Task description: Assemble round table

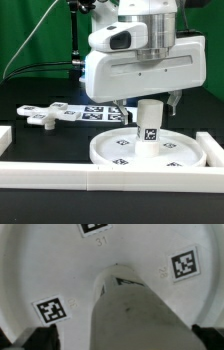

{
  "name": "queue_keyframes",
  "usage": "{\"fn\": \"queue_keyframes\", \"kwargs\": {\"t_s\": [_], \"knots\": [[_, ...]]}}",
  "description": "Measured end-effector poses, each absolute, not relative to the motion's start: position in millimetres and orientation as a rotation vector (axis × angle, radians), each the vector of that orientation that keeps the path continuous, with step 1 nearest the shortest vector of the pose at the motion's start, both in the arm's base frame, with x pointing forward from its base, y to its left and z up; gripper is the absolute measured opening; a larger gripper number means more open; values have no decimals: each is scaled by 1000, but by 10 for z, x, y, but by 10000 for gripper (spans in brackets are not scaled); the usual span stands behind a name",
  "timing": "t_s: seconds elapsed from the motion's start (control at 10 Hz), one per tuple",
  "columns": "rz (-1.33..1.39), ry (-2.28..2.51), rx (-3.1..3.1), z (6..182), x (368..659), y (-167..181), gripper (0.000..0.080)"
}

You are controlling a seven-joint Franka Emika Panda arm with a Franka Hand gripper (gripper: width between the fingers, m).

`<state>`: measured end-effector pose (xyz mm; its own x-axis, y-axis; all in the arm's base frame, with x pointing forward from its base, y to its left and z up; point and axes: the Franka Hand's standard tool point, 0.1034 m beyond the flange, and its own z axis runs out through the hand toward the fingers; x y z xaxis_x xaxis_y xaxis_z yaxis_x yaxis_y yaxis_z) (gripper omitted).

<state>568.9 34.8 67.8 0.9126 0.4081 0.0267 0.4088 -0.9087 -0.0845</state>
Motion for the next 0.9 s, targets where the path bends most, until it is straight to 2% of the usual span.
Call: {"fn": "queue_keyframes", "kwargs": {"t_s": [0.9], "knots": [[9,-1672,-2658,679,5693,394,648]]}}
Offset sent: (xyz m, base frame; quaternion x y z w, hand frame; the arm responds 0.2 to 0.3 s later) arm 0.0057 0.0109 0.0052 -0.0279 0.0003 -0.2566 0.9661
